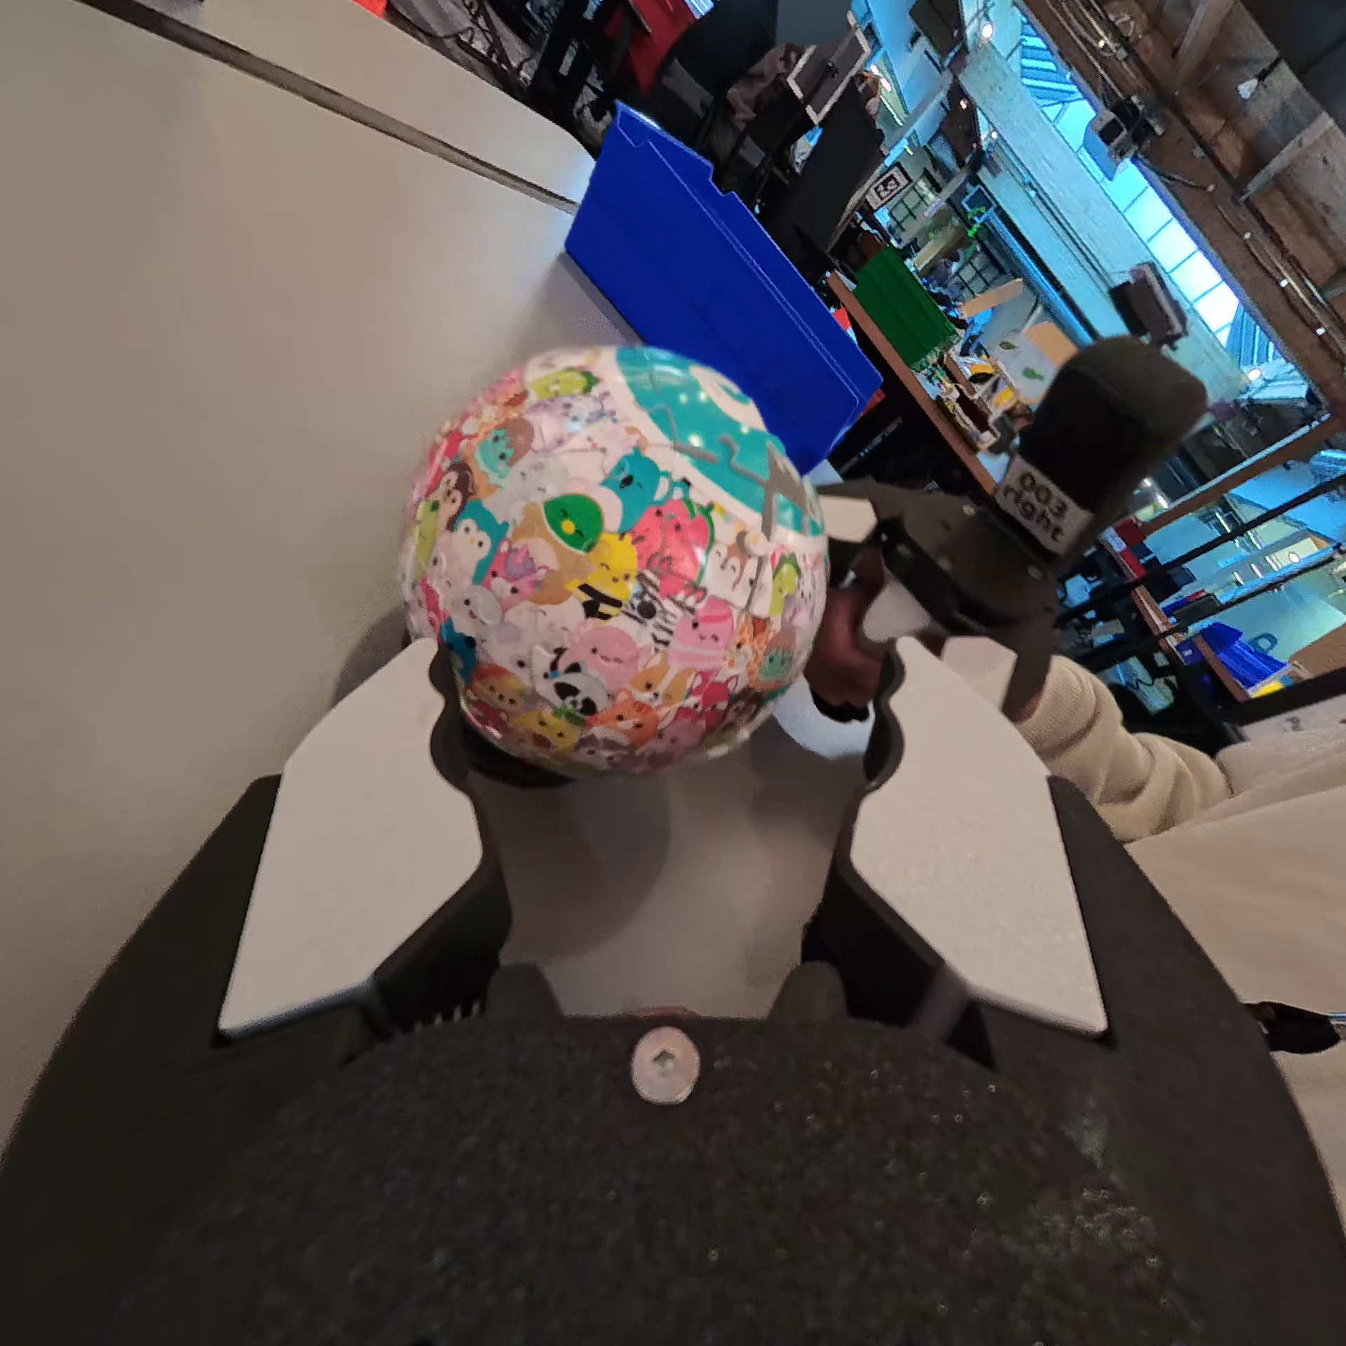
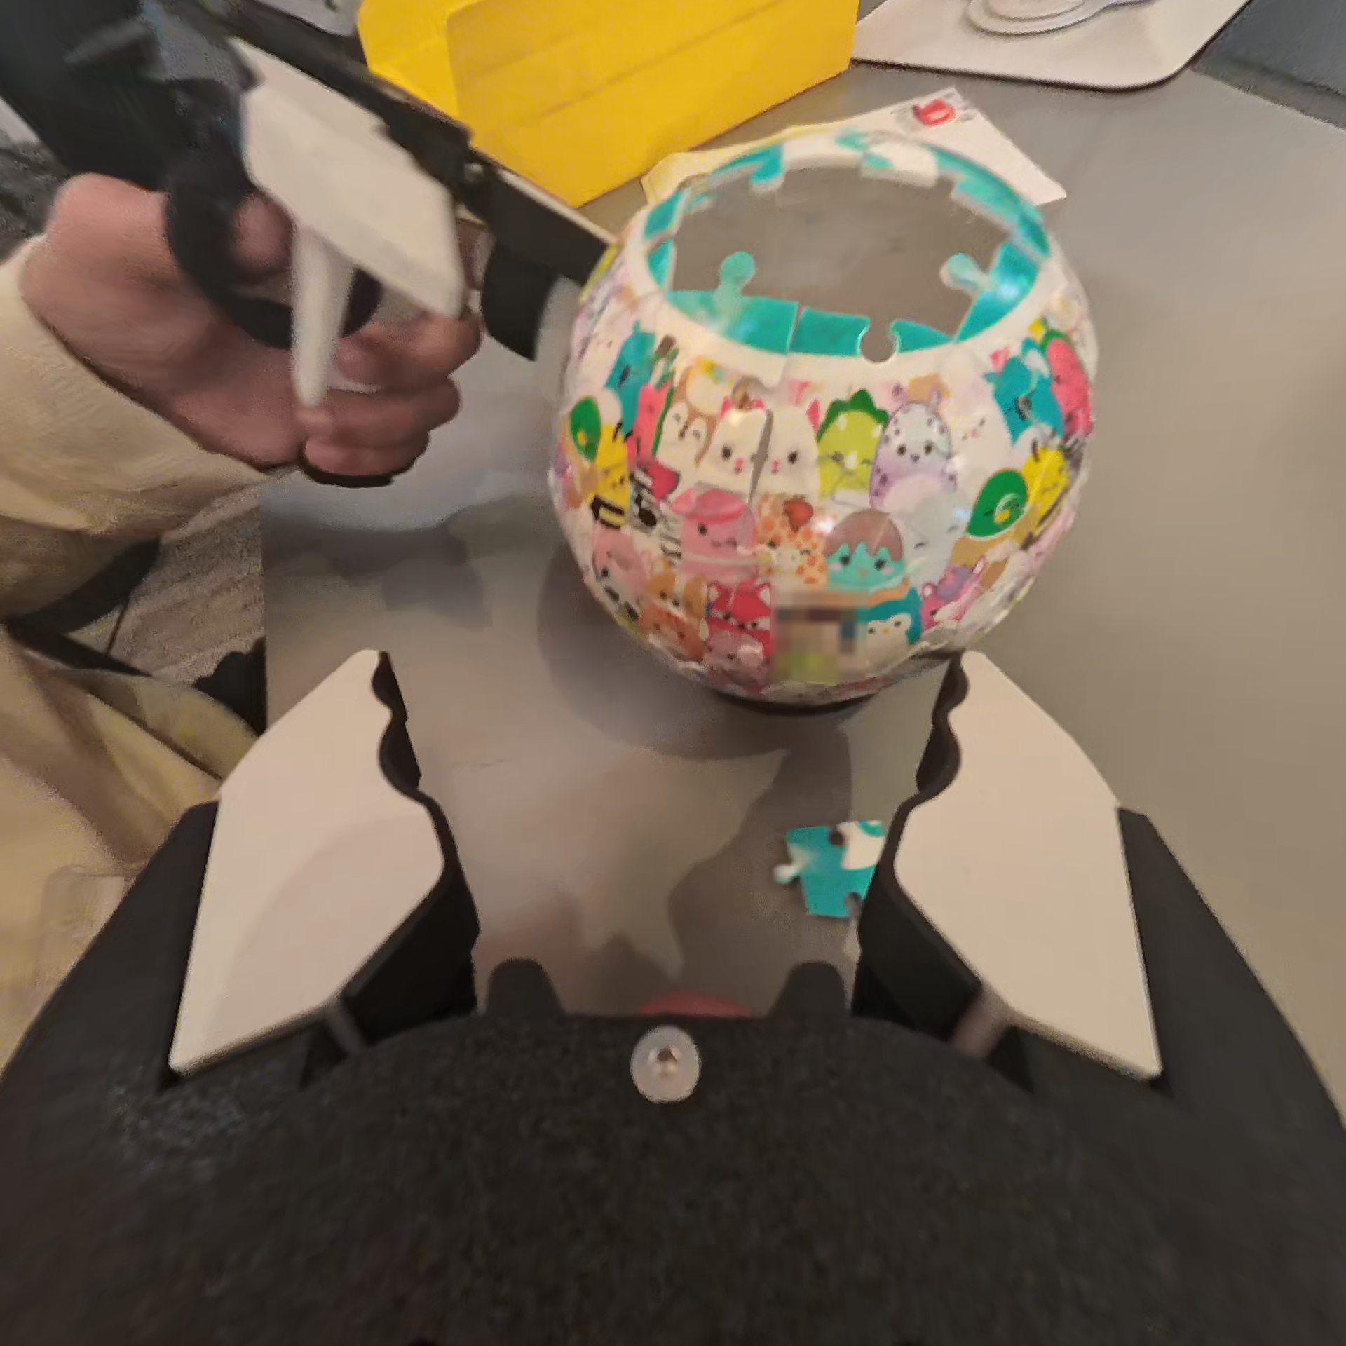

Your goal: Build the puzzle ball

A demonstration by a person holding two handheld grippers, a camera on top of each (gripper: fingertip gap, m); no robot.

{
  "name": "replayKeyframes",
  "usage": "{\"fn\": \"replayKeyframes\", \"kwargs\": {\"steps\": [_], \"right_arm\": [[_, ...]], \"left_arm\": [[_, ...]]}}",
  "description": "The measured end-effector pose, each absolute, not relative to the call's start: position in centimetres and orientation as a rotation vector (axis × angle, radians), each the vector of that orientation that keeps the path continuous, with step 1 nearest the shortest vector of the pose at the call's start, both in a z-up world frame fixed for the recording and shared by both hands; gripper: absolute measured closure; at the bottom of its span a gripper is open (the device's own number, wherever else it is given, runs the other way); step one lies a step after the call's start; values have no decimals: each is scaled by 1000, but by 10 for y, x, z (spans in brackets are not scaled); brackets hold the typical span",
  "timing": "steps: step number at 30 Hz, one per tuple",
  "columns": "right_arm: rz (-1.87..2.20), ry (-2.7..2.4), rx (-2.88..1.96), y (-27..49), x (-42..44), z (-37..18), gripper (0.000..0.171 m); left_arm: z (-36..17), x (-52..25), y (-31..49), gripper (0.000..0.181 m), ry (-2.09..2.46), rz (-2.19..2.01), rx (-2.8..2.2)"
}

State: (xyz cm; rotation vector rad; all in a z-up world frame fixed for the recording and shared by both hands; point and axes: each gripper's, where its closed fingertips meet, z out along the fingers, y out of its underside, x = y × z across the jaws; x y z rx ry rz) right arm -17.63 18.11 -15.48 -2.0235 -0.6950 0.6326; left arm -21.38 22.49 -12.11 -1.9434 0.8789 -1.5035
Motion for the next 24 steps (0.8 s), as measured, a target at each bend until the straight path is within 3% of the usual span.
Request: {"fn": "replayKeyframes", "kwargs": {"steps": [6, 17, 22, 24], "right_arm": [[620, -643, -1998, 171, -176, -152, 44], [599, -767, -2047, 204, -174, -156, 31], [610, -691, -2019, 184, -182, -152, 34], [568, -704, -2028, 177, -174, -153, 44]], "left_arm": [[-117, -223, 231, 77, 943, -1494, -1910], [-127, -219, 203, 71, 848, -1532, -1965], [-128, -216, 224, 66, 901, -1503, -1947], [-127, -220, 229, 71, 932, -1508, -1935]]}}
